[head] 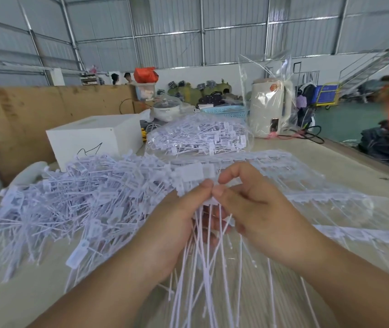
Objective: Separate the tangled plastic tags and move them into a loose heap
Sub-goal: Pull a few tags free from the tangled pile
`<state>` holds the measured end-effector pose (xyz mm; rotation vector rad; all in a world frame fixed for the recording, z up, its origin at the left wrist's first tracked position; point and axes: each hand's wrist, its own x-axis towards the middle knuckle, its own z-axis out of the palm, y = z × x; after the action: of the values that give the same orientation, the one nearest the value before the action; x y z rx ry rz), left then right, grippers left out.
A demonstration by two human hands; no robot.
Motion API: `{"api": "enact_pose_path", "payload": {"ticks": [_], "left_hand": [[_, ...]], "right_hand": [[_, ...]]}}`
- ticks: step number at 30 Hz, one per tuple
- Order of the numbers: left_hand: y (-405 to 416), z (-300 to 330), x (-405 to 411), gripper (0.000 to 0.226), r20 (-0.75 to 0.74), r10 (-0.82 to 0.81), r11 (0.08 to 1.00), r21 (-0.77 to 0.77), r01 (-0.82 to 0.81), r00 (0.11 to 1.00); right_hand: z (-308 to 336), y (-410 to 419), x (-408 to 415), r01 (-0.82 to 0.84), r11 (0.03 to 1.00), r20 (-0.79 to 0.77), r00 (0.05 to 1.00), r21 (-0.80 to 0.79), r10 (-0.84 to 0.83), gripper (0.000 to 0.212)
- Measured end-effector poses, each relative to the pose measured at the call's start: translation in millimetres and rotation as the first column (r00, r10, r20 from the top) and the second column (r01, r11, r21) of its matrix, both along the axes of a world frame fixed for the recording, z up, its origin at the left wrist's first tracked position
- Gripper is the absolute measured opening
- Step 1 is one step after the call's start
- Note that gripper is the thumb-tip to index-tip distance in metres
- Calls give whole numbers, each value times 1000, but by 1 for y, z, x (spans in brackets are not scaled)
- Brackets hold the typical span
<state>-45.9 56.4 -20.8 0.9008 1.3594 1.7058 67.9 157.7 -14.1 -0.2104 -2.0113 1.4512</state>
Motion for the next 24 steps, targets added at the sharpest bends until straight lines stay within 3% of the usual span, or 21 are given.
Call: {"api": "enact_pose_path", "payload": {"ticks": [4, 9, 12, 17, 21, 24], "left_hand": [[-2, 2, 1, 23, 69, -60, 998, -2, 60, 996], [-4, 4, 8, 30, 149, -136, 990, 46, 130, 979], [-1, 1, 6, 26, 113, -72, 997, 36, 68, 991], [-1, 8, 2, 21, 53, 90, 994, 63, -93, 995], [-2, 9, 2, 43, -24, 276, 952, 147, -270, 961], [0, 14, 3, 26, -193, 438, 879, 296, -374, 878]], "right_hand": [[-2, -4, -3, -44, 970, -3, 999, -240, 45, 10], [-8, 0, -9, 71, 984, 20, 997, -162, -69, 10], [-11, 1, -12, 119, 982, 76, 991, -146, -109, 20], [-11, -6, -11, -51, 948, 96, 992, -314, 85, 65], [-19, -20, -13, -267, 933, 120, 946, -240, 302, 55], [-18, -22, -14, -333, 924, 88, 931, -189, 353, 50]]}}
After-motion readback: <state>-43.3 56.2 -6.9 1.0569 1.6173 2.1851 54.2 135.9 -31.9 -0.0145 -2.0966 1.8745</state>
